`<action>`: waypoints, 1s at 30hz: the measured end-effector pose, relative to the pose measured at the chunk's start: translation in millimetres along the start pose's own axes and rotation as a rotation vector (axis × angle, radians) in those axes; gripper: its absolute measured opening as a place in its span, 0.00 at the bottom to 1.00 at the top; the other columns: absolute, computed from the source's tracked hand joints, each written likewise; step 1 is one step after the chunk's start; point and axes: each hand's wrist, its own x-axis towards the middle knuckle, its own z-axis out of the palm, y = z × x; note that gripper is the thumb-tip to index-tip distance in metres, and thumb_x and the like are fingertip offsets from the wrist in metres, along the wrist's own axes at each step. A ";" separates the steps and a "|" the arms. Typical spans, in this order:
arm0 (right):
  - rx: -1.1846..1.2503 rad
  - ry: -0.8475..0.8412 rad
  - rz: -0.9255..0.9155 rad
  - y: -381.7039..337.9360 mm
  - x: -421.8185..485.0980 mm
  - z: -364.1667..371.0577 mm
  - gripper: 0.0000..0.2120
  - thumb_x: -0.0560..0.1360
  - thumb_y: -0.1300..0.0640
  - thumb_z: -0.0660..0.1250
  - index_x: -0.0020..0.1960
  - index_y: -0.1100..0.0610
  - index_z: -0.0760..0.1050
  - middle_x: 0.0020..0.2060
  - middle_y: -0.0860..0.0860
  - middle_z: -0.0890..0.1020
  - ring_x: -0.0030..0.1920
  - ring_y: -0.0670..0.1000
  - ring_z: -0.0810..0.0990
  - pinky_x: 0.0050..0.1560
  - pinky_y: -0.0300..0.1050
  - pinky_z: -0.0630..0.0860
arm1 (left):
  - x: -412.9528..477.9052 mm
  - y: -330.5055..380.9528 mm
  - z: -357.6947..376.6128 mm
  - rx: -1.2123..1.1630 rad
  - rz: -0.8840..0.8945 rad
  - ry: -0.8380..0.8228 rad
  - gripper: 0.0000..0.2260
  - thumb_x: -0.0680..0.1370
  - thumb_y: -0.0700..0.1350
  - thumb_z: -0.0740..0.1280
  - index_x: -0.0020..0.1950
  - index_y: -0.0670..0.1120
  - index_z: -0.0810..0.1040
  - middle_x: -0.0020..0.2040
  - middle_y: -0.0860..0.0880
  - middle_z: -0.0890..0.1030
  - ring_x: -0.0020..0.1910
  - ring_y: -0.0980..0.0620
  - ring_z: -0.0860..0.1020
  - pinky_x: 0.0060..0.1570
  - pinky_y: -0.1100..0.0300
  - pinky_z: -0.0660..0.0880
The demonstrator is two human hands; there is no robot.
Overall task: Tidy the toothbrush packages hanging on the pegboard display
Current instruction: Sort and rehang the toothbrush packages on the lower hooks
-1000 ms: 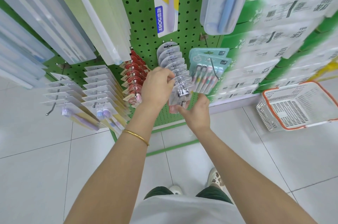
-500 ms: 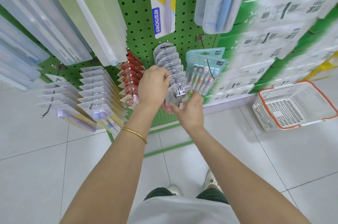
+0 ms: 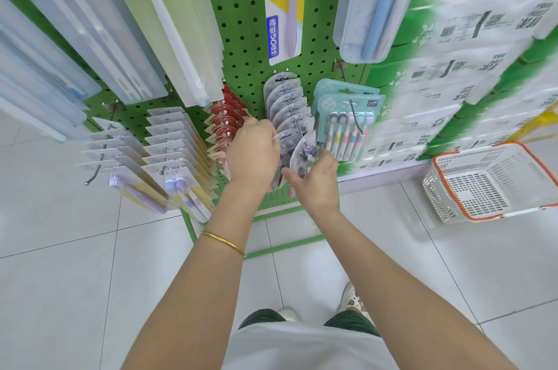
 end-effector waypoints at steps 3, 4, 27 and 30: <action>-0.017 -0.014 0.016 -0.1 -2.1 -1.1 0.43 0.69 0.47 0.74 0.72 0.64 0.56 0.66 0.59 0.66 0.66 0.59 0.66 0.62 0.52 0.67 | -10.8 1.0 -2.5 0.033 -0.042 -0.015 0.05 0.78 0.42 0.61 0.49 0.44 0.76 0.51 0.45 0.75 0.46 0.45 0.76 0.40 0.52 0.73; -0.022 -0.016 0.018 -0.1 -2.9 -1.3 0.43 0.69 0.47 0.74 0.72 0.64 0.55 0.66 0.59 0.65 0.66 0.59 0.66 0.62 0.52 0.67 | -14.6 1.4 -3.2 0.035 -0.058 -0.019 0.06 0.78 0.42 0.61 0.50 0.43 0.76 0.51 0.45 0.75 0.46 0.44 0.76 0.41 0.51 0.74; 0.125 -0.170 0.032 23.2 -41.4 -27.2 0.21 0.75 0.60 0.66 0.66 0.63 0.68 0.59 0.56 0.74 0.60 0.54 0.72 0.59 0.44 0.68 | -82.7 -16.0 -9.9 -0.209 -0.159 -0.087 0.04 0.78 0.42 0.61 0.47 0.43 0.74 0.42 0.47 0.77 0.43 0.45 0.75 0.42 0.51 0.74; 0.282 -0.277 0.084 21.8 -48.4 -45.5 0.08 0.76 0.59 0.64 0.55 0.56 0.75 0.47 0.47 0.77 0.51 0.49 0.75 0.51 0.41 0.70 | -82.7 -7.7 -10.9 -0.397 -0.160 -0.147 0.03 0.80 0.42 0.59 0.46 0.46 0.71 0.36 0.53 0.72 0.36 0.52 0.70 0.34 0.57 0.66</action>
